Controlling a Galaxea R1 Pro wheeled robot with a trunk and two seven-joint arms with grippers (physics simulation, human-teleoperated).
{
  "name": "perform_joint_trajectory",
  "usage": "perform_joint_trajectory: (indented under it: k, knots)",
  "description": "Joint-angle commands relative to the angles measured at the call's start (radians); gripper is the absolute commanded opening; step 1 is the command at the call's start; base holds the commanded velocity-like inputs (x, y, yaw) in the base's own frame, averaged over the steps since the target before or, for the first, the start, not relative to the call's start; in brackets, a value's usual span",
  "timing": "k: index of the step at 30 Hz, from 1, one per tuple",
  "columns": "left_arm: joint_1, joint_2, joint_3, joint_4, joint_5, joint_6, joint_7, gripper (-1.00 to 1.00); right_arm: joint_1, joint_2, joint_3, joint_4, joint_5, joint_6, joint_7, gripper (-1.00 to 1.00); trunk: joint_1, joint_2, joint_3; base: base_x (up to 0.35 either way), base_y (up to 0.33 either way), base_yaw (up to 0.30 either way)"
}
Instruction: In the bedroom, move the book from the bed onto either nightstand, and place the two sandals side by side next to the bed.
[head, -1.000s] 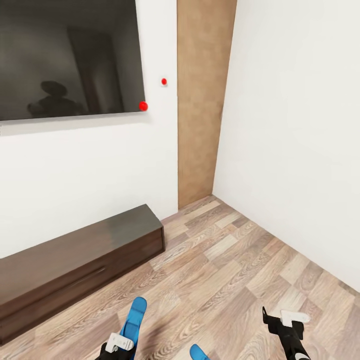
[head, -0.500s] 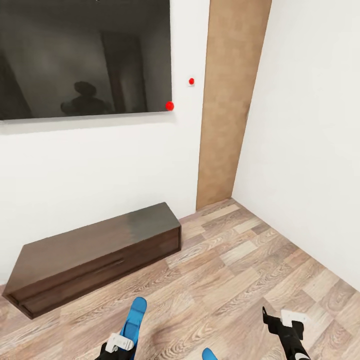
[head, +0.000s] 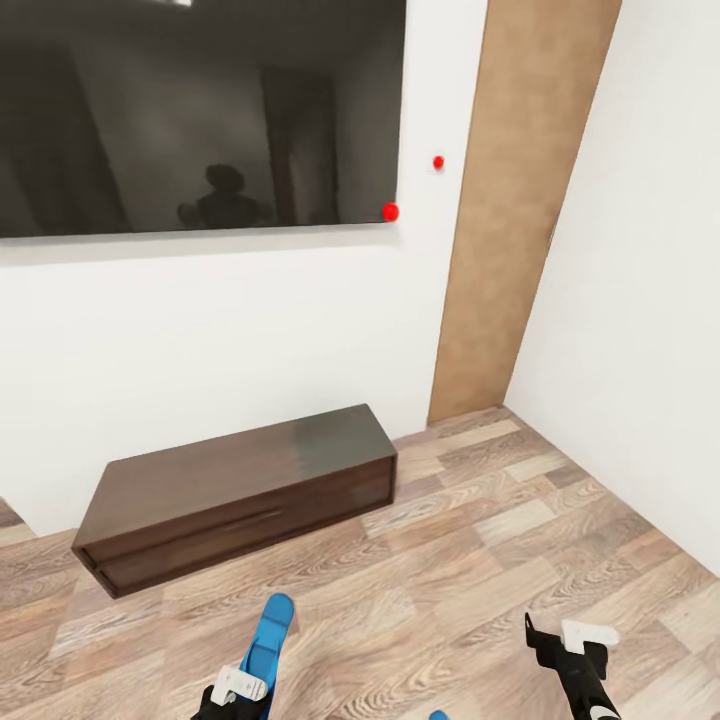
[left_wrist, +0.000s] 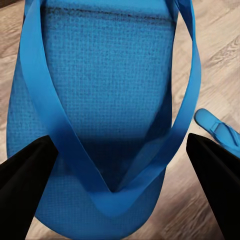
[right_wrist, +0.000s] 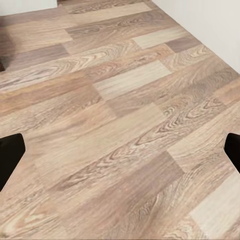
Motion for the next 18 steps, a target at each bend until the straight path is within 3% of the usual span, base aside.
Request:
perform_joint_trajectory:
  k: [1,18]
  knots:
    - [-0.001,0.000,0.009,0.001,-0.009,-0.003,-0.002,-1.00,-0.002,0.000,-0.006,0.004,0.001,-0.006,0.002,1.00,0.000,0.000,-0.001,0.116,-0.119,0.075]
    - [-0.001,0.000,0.009,0.001,-0.009,-0.003,-0.004,-1.00,-0.002,0.000,-0.006,0.004,0.001,-0.006,0.002,1.00,0.000,0.000,-0.001,0.013,-0.019,0.008]
